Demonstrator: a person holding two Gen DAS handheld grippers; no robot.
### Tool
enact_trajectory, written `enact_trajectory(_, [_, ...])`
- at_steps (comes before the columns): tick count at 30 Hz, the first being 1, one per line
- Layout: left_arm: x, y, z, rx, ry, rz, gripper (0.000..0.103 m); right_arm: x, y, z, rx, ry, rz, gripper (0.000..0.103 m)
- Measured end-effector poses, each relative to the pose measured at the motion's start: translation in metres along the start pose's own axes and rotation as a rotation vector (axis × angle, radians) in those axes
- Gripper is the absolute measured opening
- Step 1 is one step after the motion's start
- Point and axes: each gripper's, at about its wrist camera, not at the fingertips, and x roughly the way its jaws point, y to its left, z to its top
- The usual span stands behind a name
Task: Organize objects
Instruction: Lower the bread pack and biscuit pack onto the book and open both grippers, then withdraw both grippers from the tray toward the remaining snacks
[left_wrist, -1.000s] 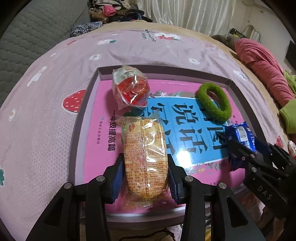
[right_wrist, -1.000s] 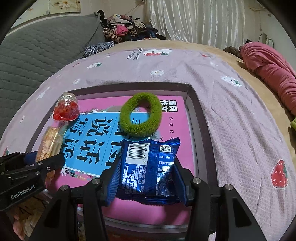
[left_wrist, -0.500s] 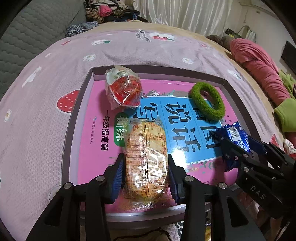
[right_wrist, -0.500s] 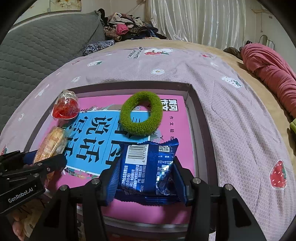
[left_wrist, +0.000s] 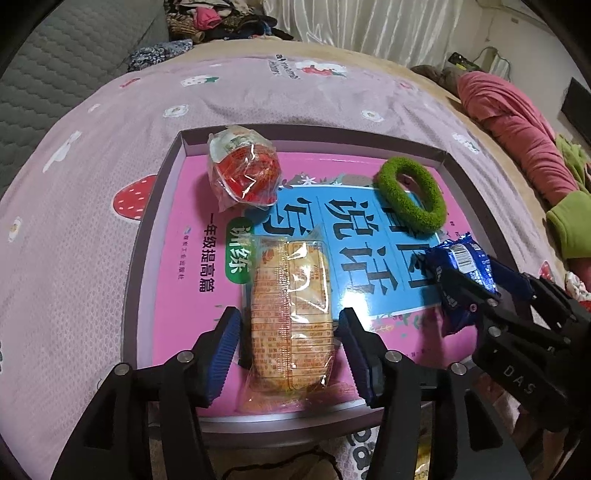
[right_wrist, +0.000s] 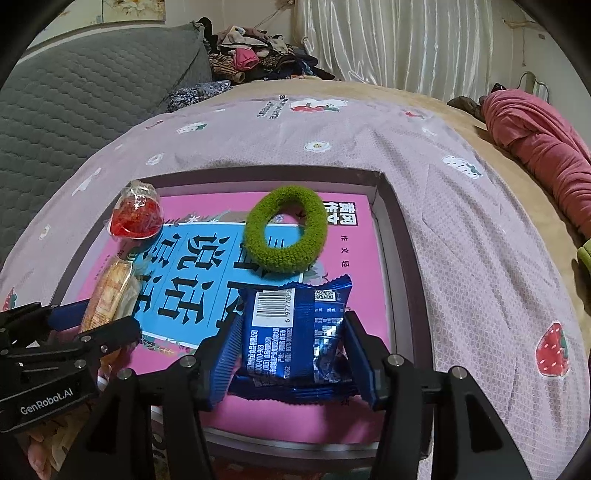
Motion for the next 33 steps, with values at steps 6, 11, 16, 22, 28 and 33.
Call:
enact_trajectory(6, [0.0, -0.001, -0.001, 0.001, 0.006, 0.001, 0.07, -0.002, -0.001, 0.0, 0.004, -0.005, -0.003, 0.058])
enact_trajectory(11, [-0.004, -0.002, -0.001, 0.0, 0.0, 0.005, 0.073, -0.007, 0.0, 0.001, 0.007, -0.017, 0.002, 0.061])
enact_trajectory(16, [-0.014, -0.001, -0.001, 0.012, -0.02, 0.036, 0.079, -0.019, 0.0, 0.004, 0.012, -0.044, -0.001, 0.067])
enact_trajectory(22, [-0.028, 0.005, -0.002, 0.0, -0.036, 0.043, 0.081, -0.035, 0.002, 0.007, 0.01, -0.077, -0.011, 0.073])
enact_trajectory(28, [-0.041, 0.01, -0.002, -0.008, -0.066, 0.052, 0.081, -0.047, 0.005, 0.01, 0.001, -0.106, -0.015, 0.078])
enact_trajectory(33, [-0.047, 0.015, -0.001, -0.014, -0.085, 0.07, 0.081, -0.047, 0.003, 0.011, 0.006, -0.107, -0.019, 0.079])
